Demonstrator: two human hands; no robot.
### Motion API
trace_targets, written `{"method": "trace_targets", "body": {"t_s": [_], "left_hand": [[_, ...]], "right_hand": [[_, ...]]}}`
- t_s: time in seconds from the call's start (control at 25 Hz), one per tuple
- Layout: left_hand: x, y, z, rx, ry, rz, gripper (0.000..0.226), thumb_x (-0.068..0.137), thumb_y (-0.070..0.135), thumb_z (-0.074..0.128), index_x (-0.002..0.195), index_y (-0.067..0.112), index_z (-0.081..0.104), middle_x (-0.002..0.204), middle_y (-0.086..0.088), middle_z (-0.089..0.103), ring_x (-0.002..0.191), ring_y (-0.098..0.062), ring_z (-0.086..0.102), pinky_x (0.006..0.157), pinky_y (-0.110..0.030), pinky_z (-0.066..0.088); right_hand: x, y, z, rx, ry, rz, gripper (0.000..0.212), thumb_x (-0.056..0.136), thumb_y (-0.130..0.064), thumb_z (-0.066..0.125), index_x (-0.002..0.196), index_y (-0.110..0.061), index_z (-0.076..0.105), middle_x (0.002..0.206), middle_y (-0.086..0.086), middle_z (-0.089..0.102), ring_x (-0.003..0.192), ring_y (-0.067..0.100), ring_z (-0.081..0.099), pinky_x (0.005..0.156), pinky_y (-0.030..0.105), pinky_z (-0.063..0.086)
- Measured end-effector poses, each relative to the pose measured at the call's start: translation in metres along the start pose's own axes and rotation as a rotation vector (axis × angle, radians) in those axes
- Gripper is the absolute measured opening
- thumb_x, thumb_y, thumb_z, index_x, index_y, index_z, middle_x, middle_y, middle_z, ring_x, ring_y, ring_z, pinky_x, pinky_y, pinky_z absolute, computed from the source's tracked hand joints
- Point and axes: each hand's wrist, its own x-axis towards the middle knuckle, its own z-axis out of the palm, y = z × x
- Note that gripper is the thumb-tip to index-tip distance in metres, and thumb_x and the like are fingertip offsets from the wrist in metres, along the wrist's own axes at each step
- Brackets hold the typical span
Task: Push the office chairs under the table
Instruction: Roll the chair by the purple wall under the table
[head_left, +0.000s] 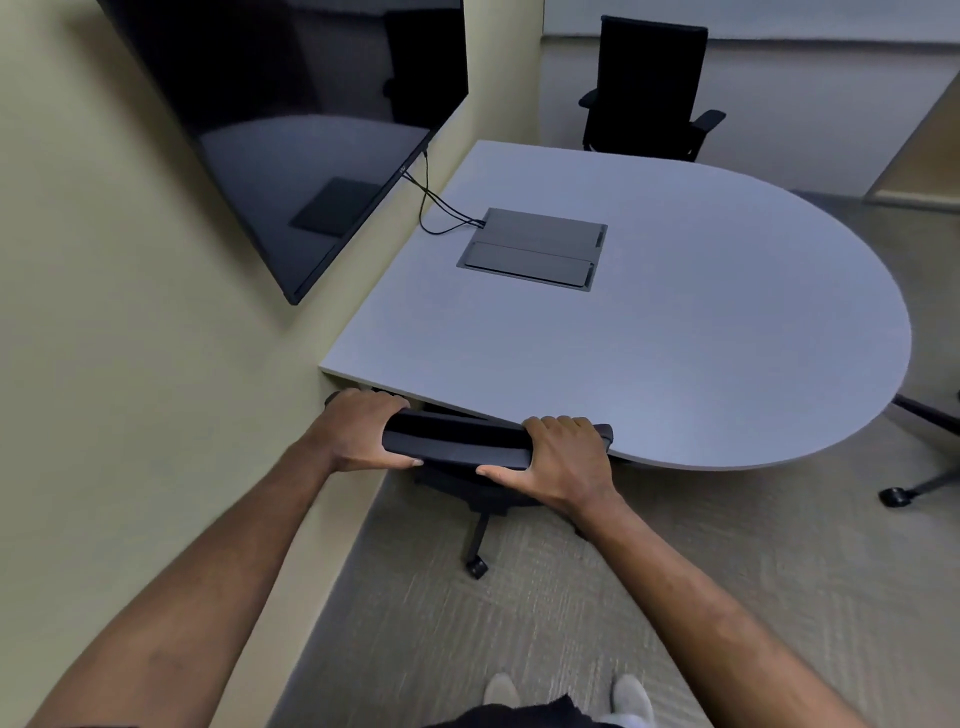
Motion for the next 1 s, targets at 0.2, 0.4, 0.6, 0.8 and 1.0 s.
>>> {"method": "trace_targets", "body": {"t_s": [0.2,0.4,0.6,0.8,1.0], "left_hand": [[0.010,-0.033,-0.003,-0.031,0.001,0.050,0.065,0.064,0.081,0.065,0.103,0.029,0.070,0.091,0.014,0.071,0.085,-0.015,0.067,0.074,-0.038,0.054],[0.019,-0.064,-0.008,-0.024,-0.036,0.098,0.066,0.065,0.080,0.065,0.110,0.032,0.069,0.096,0.014,0.072,0.087,-0.016,0.067,0.081,-0.039,0.052],[0.034,-0.081,-0.010,0.015,-0.083,0.107,0.068,0.067,0.080,0.060,0.109,0.027,0.068,0.096,0.011,0.072,0.087,-0.018,0.066,0.083,-0.041,0.054],[0.045,-0.086,-0.010,0.018,-0.092,0.103,0.065,0.068,0.081,0.059,0.107,0.030,0.067,0.095,0.012,0.071,0.086,-0.016,0.066,0.081,-0.041,0.055],[0.053,-0.086,-0.007,0.042,-0.108,0.089,0.069,0.067,0.082,0.056,0.109,0.028,0.067,0.097,0.011,0.071,0.087,-0.017,0.066,0.083,-0.042,0.055]], "right_hand": [[0.007,-0.026,0.010,-0.004,0.020,0.062,0.098,0.073,-0.109,0.027,0.085,-0.019,0.065,0.074,-0.001,0.065,0.073,0.026,0.064,0.077,0.041,0.049],[0.018,-0.053,0.019,-0.012,0.042,0.110,0.105,0.074,-0.109,0.023,0.094,-0.017,0.070,0.081,0.001,0.070,0.078,0.027,0.066,0.079,0.042,0.051],[0.033,-0.061,0.022,-0.010,0.046,0.132,0.104,0.074,-0.109,0.022,0.085,-0.016,0.067,0.072,0.001,0.065,0.070,0.028,0.064,0.076,0.043,0.053],[0.045,-0.056,0.023,-0.016,0.069,0.124,0.102,0.076,-0.108,0.024,0.085,-0.016,0.067,0.071,0.001,0.066,0.069,0.027,0.065,0.075,0.043,0.054],[0.051,-0.050,0.026,-0.018,0.084,0.115,0.102,0.076,-0.107,0.022,0.087,-0.016,0.067,0.075,0.001,0.067,0.072,0.027,0.065,0.077,0.042,0.053]]}}
